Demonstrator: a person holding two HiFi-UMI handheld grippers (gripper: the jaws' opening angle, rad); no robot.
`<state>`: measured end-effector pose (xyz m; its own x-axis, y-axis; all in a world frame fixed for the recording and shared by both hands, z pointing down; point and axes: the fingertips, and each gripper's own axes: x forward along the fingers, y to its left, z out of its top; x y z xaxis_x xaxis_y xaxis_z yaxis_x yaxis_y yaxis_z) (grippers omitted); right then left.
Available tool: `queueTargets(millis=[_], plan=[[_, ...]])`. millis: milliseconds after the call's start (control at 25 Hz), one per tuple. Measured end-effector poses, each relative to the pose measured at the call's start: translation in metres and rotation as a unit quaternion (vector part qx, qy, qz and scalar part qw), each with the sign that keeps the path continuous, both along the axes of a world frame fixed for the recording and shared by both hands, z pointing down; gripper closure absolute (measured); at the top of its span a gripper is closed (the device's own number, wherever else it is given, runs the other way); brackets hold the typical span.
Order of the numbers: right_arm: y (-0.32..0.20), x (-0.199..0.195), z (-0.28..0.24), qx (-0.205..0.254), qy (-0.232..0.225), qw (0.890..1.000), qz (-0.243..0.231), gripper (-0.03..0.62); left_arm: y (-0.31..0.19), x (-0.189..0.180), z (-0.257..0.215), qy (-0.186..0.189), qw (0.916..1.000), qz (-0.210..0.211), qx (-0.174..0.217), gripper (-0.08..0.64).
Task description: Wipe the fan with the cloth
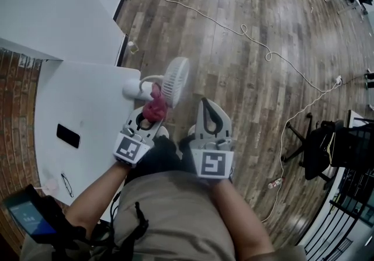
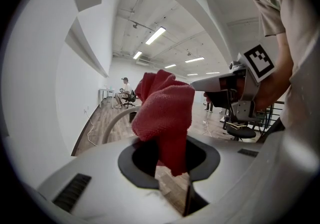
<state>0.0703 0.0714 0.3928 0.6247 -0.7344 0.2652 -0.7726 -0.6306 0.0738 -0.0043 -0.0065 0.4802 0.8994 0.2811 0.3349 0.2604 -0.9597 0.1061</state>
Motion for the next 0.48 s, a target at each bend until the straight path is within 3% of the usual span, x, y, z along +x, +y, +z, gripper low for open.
queueTargets(millis=[480], plan=[[0.015, 0.008, 0.007, -0.012, -0.003, 1.000, 0.016, 0.594, 0.005, 0.005, 0.026, -0.020, 0.9997, 0.011, -0.005, 0.468]])
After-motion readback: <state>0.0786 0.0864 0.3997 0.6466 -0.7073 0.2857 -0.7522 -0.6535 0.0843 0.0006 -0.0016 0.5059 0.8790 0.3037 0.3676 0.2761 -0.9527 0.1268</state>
